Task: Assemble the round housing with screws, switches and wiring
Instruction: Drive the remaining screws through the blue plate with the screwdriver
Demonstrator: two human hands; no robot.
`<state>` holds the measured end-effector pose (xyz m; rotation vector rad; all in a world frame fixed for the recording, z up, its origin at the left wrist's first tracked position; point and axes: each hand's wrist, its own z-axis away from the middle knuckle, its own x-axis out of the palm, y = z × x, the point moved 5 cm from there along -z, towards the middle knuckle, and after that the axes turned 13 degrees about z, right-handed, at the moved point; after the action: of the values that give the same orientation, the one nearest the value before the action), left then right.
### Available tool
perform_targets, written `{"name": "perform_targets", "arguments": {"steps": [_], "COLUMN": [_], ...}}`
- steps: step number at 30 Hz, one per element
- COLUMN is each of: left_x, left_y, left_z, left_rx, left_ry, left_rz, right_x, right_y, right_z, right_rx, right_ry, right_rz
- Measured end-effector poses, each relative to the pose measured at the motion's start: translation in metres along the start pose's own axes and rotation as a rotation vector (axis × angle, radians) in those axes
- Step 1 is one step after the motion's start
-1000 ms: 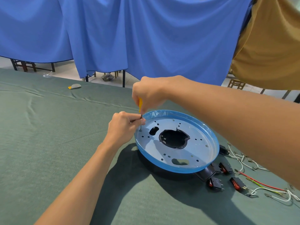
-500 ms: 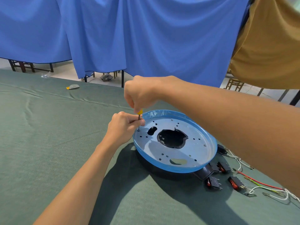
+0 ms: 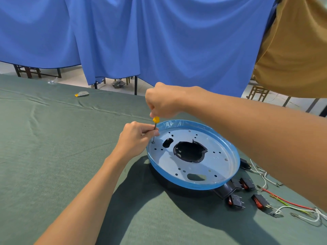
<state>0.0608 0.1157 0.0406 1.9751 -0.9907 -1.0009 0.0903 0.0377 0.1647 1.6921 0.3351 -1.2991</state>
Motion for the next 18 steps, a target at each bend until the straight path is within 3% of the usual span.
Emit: {"name": "perform_targets", "arguments": {"steps": [6, 10, 13, 18], "left_x": [-0.001, 0.000, 0.002, -0.003], "left_y": [0.001, 0.000, 0.001, 0.004], "left_z": [0.002, 0.002, 0.002, 0.004], "left_rx": [-0.014, -0.029, -0.046, -0.014], "left_ry": [0.129, 0.057, -0.003, 0.136], "left_rz": [0.055, 0.032, 0.044, 0.090], "right_x": [0.004, -0.007, -0.005, 0.008], "right_y": [-0.008, -0.013, -0.008, -0.005], "right_z": [-0.002, -0.005, -0.005, -0.004], "right_rx": [0.097, -0.038, -0.022, 0.085], "right_ry": [0.046, -0.035, 0.029, 0.088], "right_rz": [-0.013, -0.013, -0.010, -0.055]}}
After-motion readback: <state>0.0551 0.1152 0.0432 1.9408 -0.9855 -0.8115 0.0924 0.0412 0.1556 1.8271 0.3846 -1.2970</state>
